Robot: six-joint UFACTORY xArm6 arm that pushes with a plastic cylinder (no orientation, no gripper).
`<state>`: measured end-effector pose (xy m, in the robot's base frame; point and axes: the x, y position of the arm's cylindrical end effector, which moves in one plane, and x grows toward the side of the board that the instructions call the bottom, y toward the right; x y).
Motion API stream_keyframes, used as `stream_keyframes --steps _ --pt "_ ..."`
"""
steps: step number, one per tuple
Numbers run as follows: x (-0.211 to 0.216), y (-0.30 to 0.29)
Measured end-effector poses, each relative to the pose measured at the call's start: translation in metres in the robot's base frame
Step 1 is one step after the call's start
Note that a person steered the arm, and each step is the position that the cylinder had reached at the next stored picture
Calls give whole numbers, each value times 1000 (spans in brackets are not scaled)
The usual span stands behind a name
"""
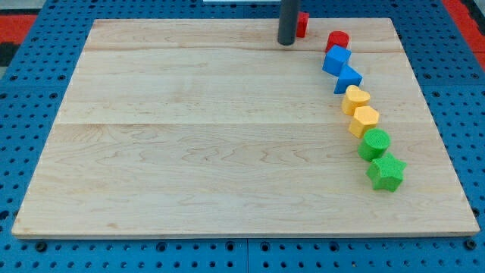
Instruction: Move the red star closer to the red circle
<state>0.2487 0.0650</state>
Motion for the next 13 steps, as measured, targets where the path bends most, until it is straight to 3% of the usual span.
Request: stream_keyframes --steps 3,11,13 --pt "-56 -24" --pt "-55 45" --pt "-34 45"
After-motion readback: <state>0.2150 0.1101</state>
